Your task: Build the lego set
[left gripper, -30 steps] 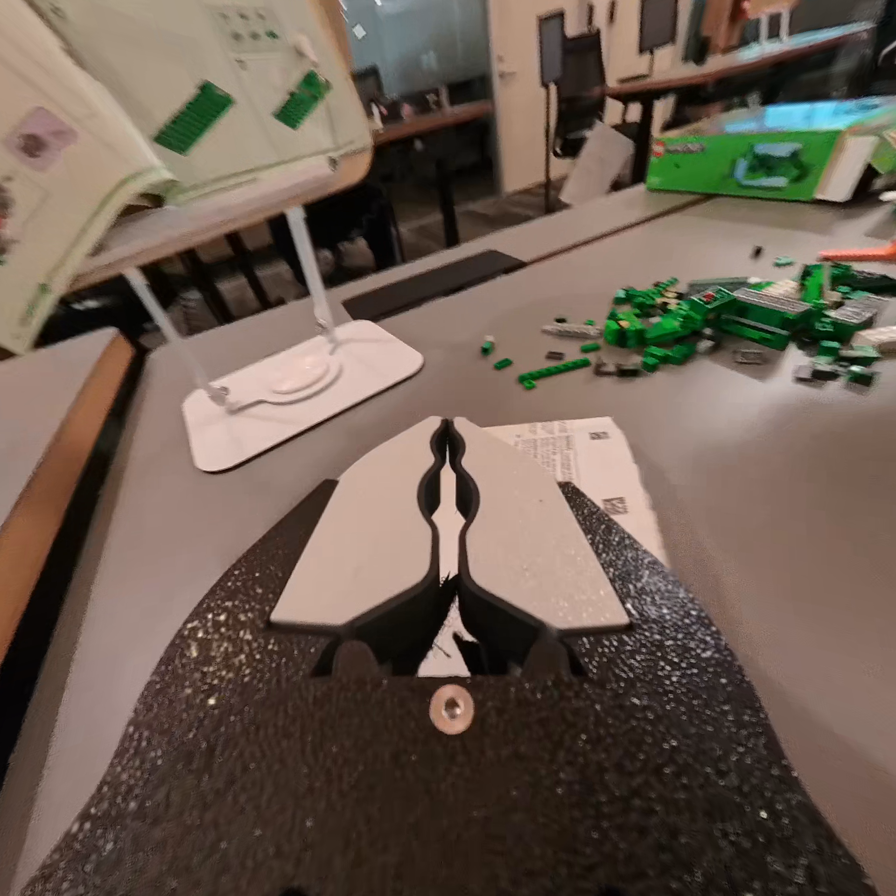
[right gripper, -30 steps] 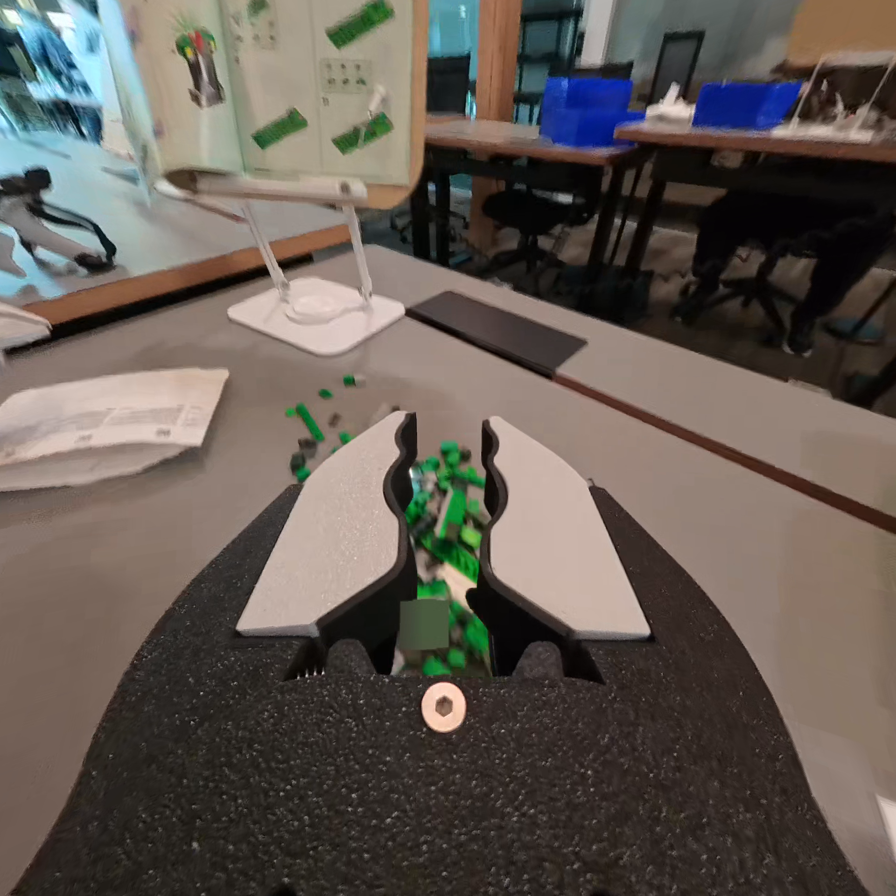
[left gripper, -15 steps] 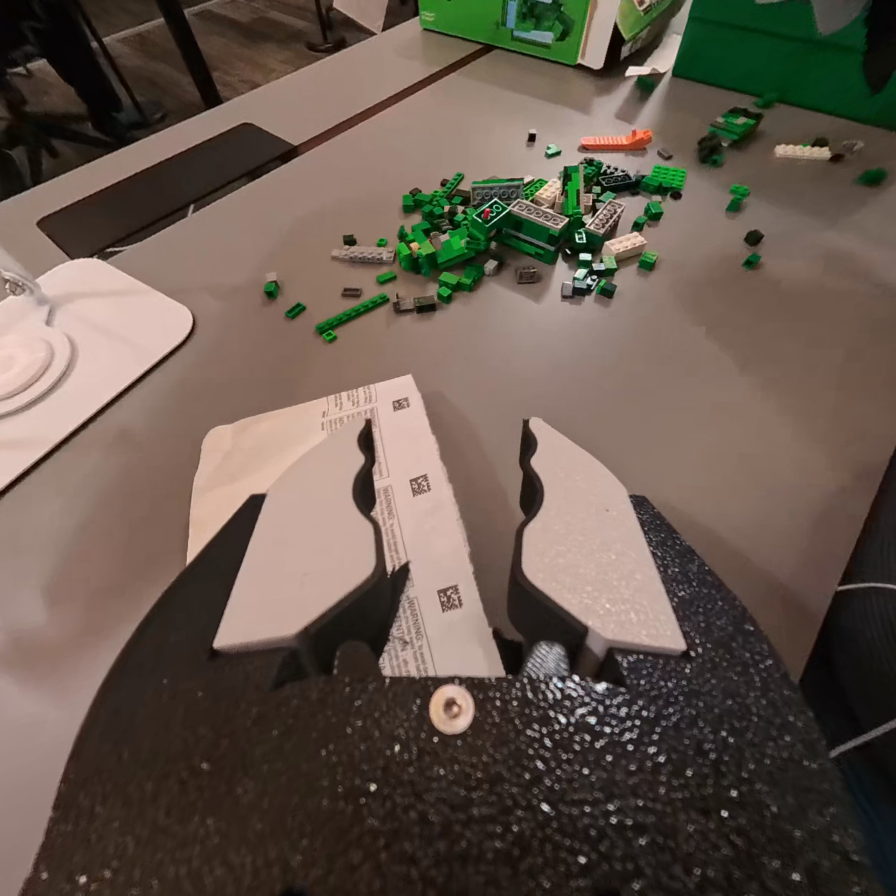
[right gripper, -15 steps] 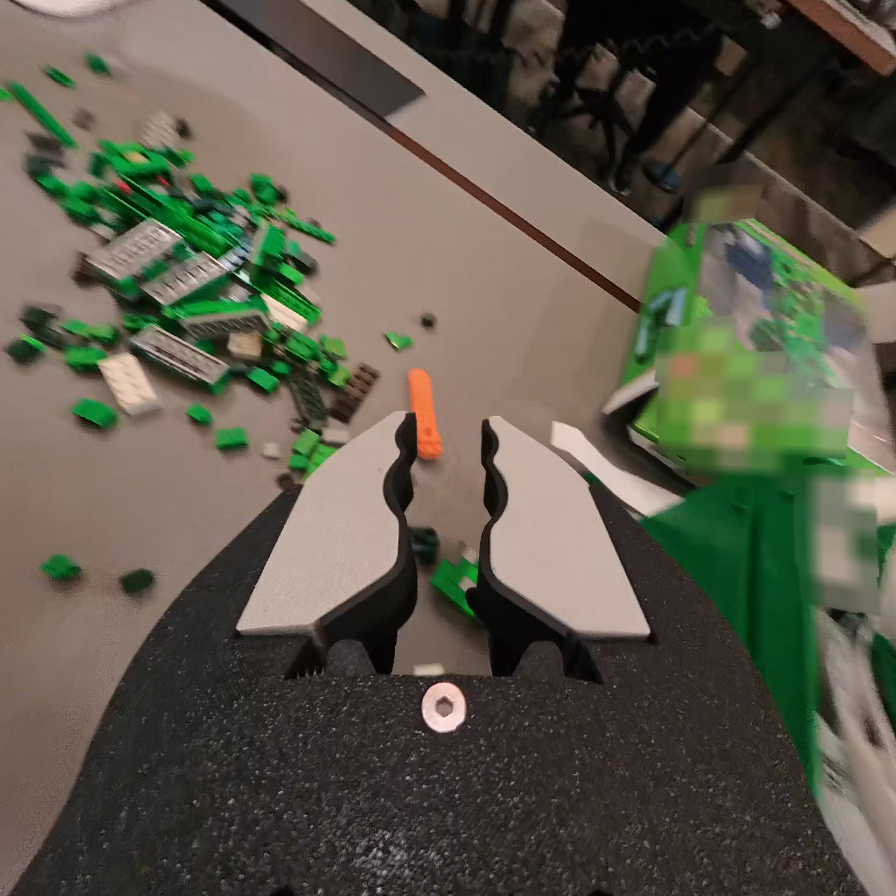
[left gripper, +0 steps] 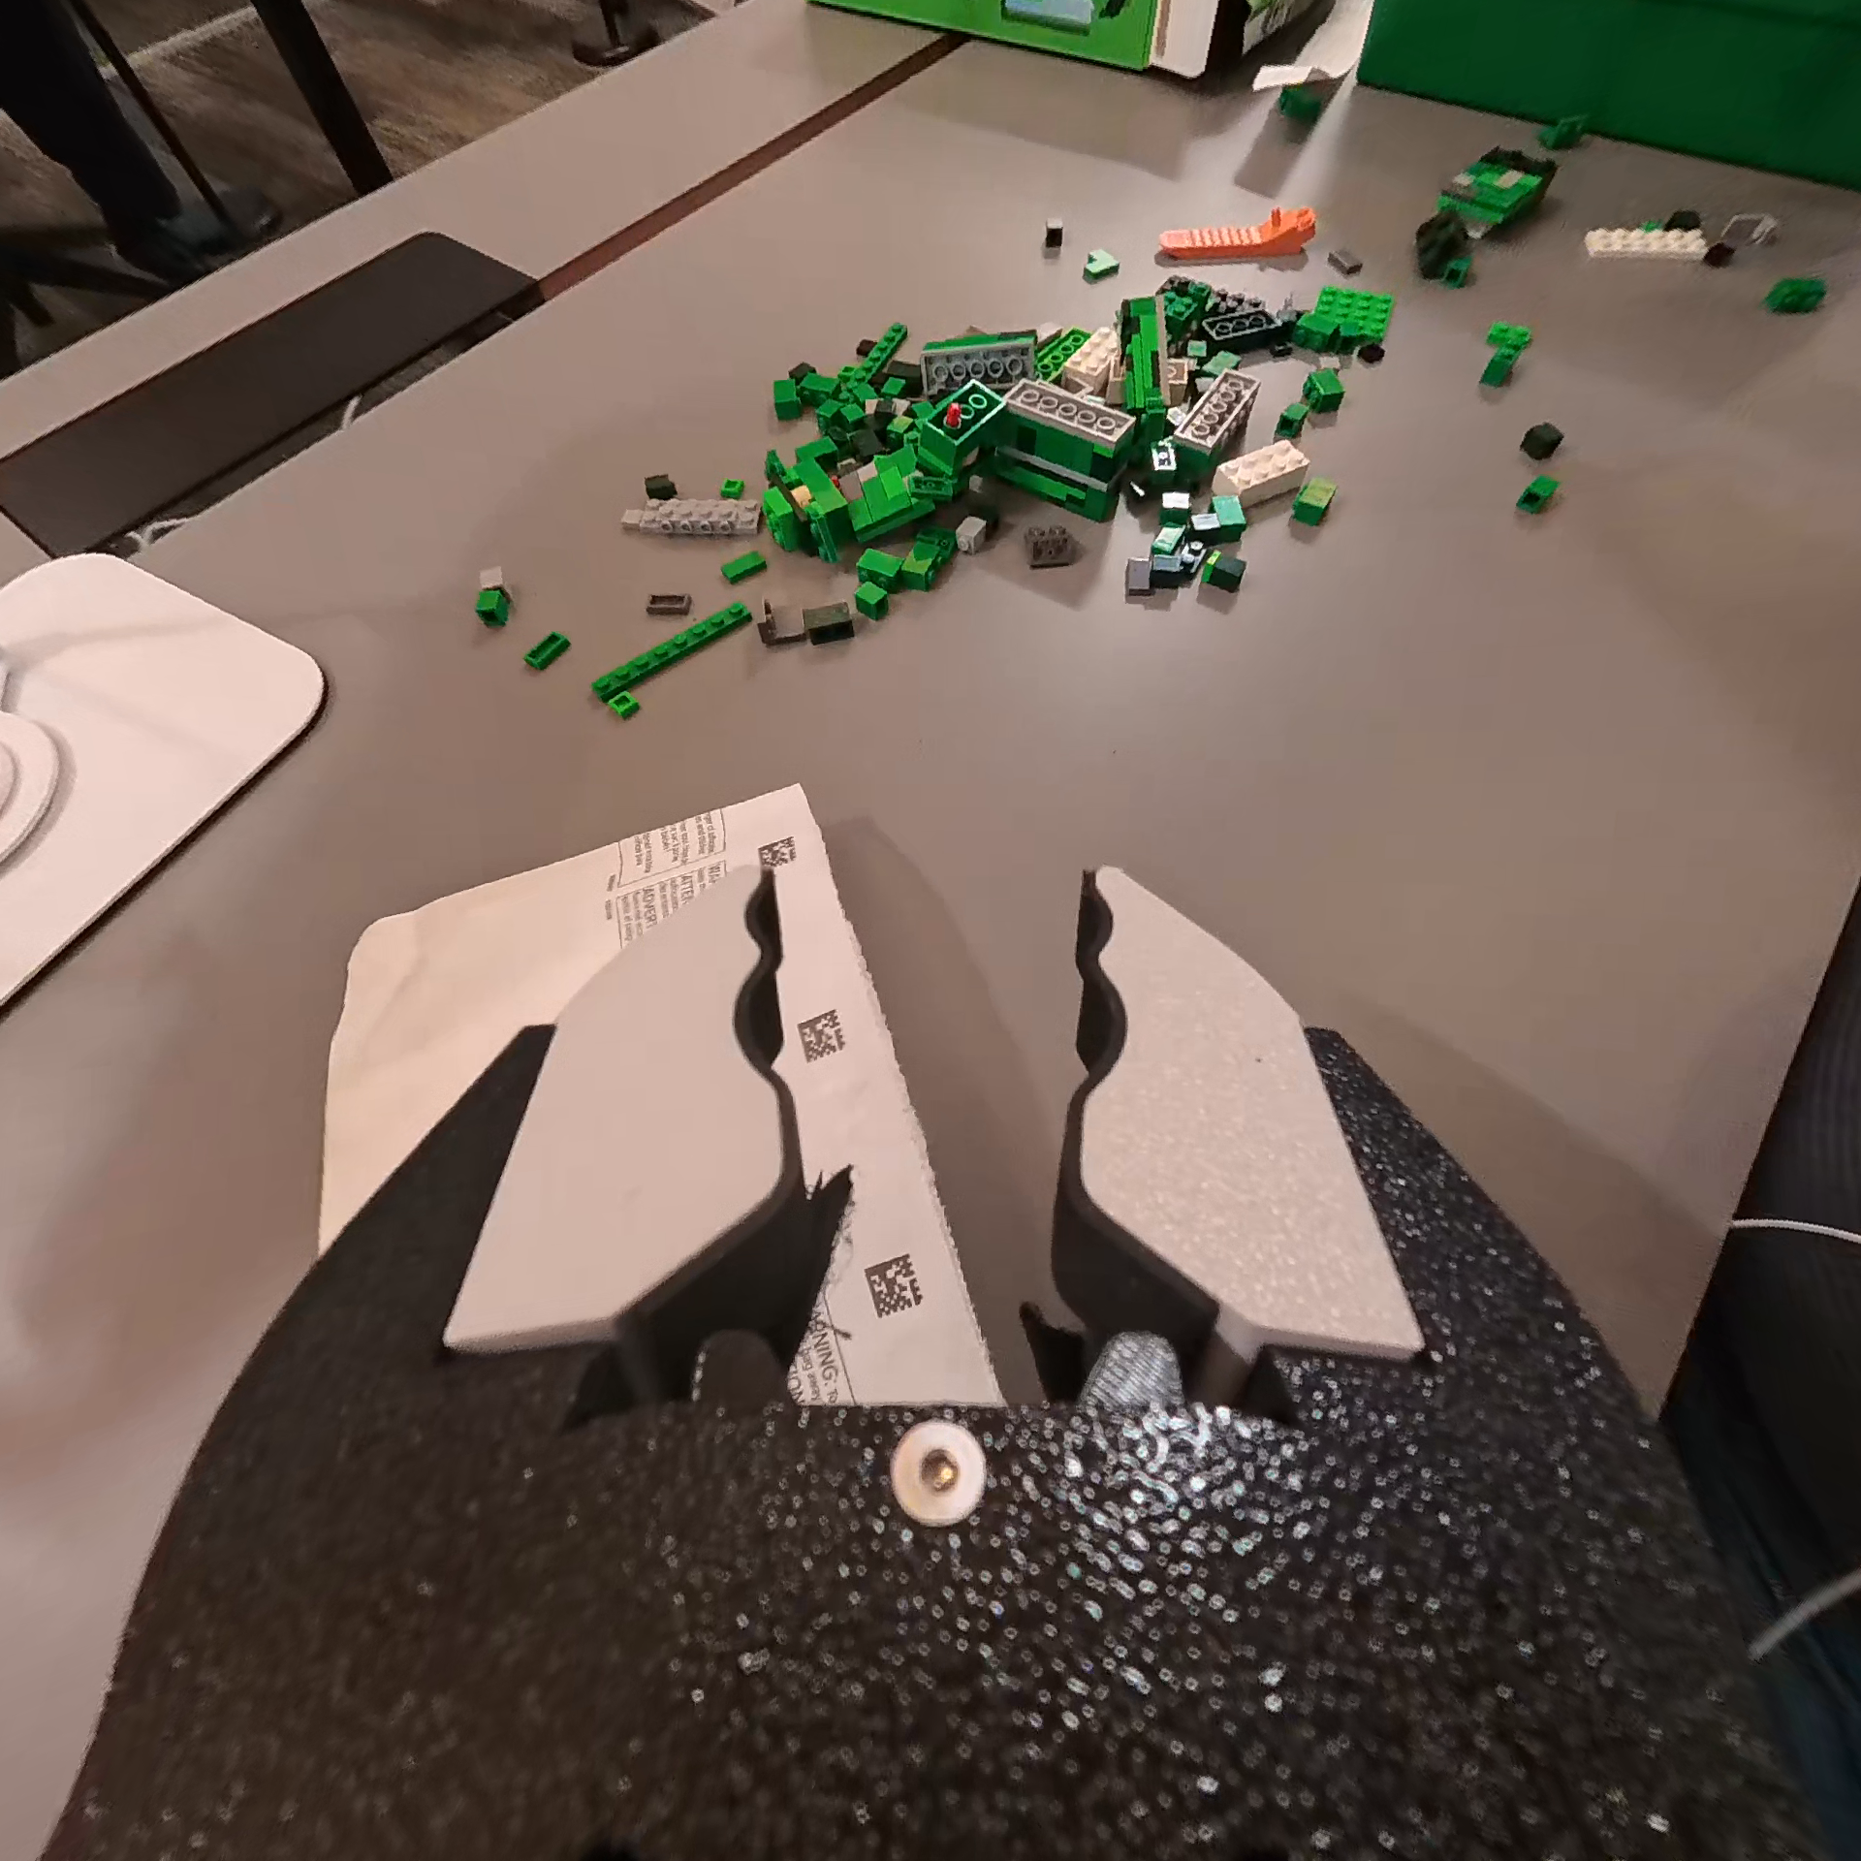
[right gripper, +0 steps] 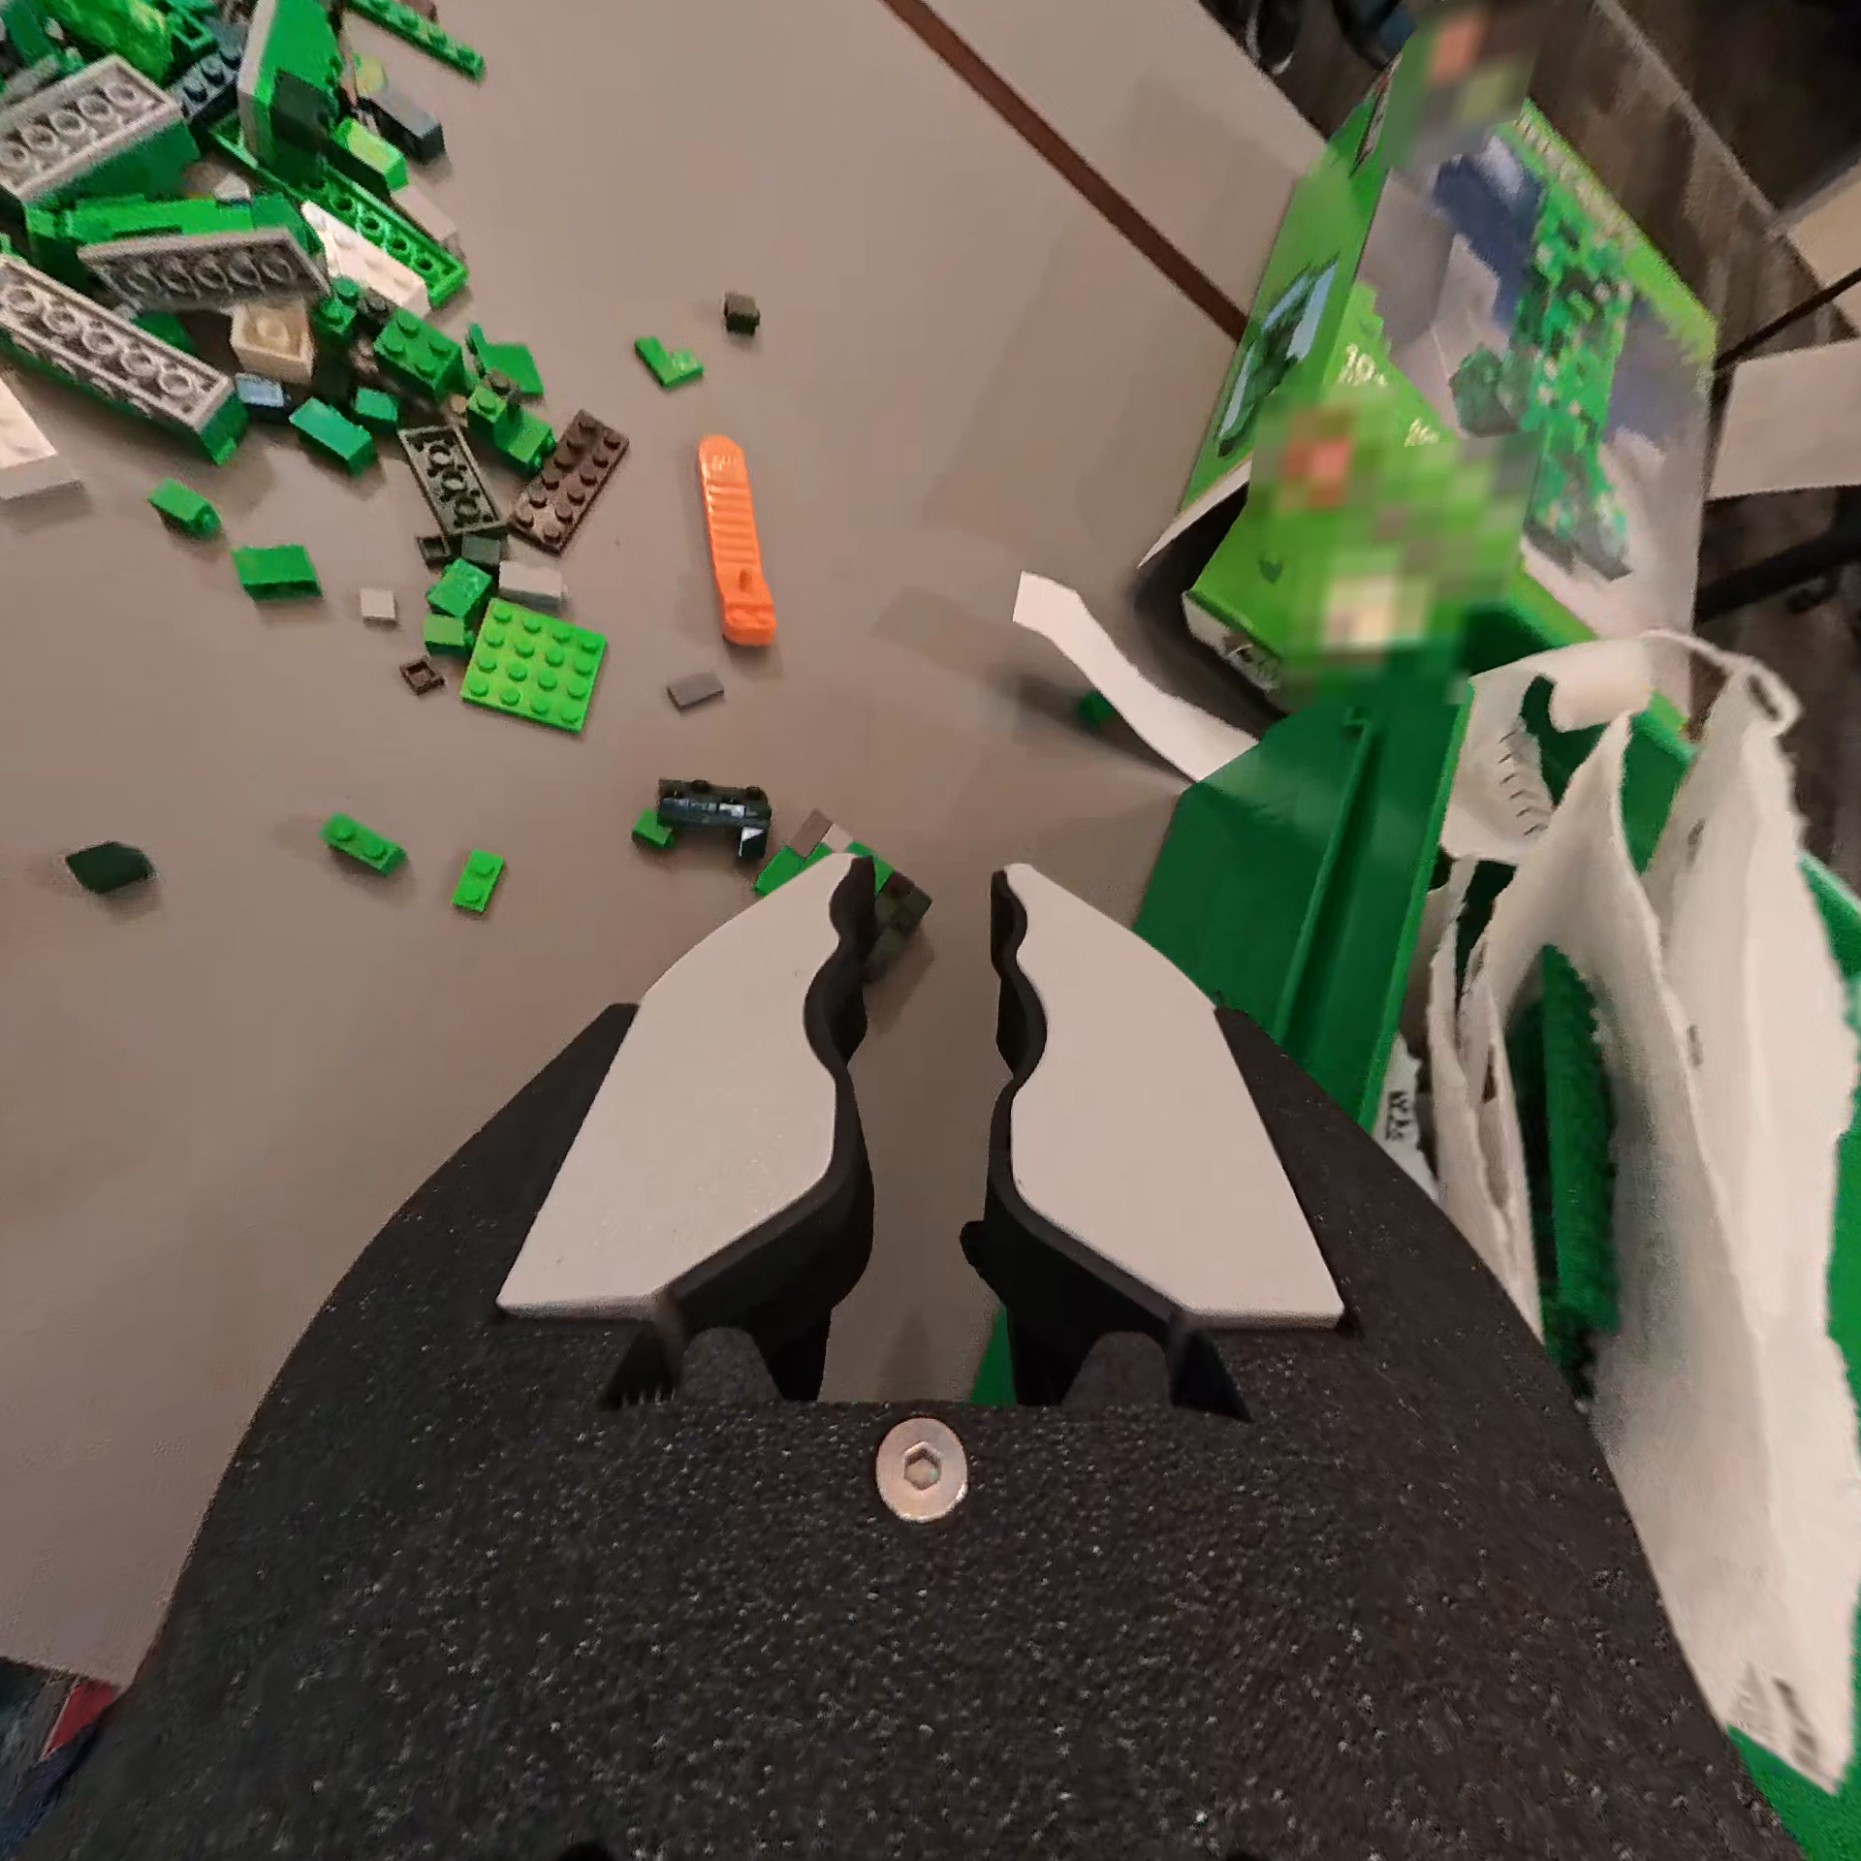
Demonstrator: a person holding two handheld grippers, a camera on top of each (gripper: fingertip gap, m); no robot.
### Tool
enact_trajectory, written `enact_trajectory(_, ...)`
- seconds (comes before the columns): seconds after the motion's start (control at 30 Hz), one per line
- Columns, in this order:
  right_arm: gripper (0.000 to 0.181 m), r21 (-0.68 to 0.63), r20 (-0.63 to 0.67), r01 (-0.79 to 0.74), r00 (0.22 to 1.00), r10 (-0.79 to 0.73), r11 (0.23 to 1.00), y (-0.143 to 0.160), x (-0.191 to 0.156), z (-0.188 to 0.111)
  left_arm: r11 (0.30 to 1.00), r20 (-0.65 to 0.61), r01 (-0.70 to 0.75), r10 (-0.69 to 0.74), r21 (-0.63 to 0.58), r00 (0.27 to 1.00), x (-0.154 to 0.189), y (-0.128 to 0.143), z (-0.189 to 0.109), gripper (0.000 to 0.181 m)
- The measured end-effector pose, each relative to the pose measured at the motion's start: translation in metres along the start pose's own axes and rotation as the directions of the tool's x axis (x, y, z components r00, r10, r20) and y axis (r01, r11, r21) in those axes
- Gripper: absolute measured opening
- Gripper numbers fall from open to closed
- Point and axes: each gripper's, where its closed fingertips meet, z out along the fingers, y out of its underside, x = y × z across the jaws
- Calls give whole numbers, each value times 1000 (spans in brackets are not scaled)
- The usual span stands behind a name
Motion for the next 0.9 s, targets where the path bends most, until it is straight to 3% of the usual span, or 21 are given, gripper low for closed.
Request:
enact_trajectory(0.03,22,-5,13,1,1000,-1,1000,1,-3,2,1000,-2,1,-1,-1,1000,0,0,1,57)
enact_trajectory(0.27,22,151,254,15,966,-53,988,-48,-70,29,998,-18,23,-22,60,1000,5,-8,11,54)
enact_trajectory(0.37,22,256,354,-88,935,-8,963,-90,-113,50,934,-22,56,-52,353,998,17,-47,18,42)
enact_trajectory(0.43,22,304,487,-182,874,12,935,-117,-156,58,885,-25,91,-90,456,996,24,-58,27,42)
enact_trajectory(0.53,26,281,491,-145,871,-12,949,-126,-194,83,899,42,64,-92,433,995,22,-44,47,44)
enact_trajectory(0.67,28,267,350,-39,935,-59,963,-123,-186,105,881,47,70,-104,469,993,21,-40,45,42)
enact_trajectory(0.8,36,249,531,-219,845,57,943,-139,-199,99,893,92,31,-81,449,993,16,-32,44,39)
enact_trajectory(0.9,45,206,523,-163,852,32,965,-140,-216,110,896,84,24,-67,443,994,19,-33,47,39)
